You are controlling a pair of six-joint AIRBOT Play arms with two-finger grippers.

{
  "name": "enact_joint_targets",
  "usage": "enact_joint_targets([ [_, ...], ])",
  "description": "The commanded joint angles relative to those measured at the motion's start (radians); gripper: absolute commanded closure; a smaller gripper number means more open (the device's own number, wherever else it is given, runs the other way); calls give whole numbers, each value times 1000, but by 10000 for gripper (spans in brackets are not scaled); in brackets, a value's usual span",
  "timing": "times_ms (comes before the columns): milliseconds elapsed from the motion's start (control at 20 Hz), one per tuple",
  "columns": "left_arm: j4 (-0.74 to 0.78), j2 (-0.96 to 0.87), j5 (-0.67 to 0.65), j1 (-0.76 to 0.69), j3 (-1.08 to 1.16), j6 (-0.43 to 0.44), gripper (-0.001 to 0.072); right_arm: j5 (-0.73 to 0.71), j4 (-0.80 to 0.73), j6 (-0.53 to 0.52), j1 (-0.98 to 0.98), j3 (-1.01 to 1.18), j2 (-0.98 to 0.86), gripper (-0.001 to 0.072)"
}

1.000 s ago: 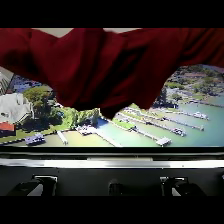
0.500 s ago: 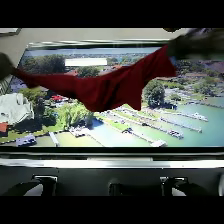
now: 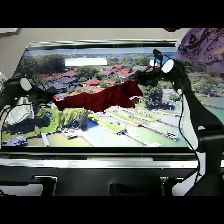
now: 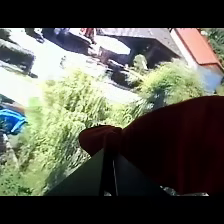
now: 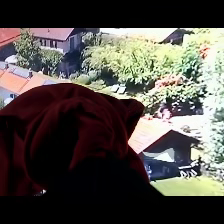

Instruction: Fold the clothes and pants, and hang the long-sleeved shirts on hangers.

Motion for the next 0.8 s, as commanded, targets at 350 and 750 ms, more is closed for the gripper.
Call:
enact_joint_targets([
  [350,-12,-33,-28,1,-1,2,690,357,123,-57,-345,65,25,287],
  [750,-90,-33,-62,1,-1,95,689,299,288,-308,-259,-241,25,286],
])
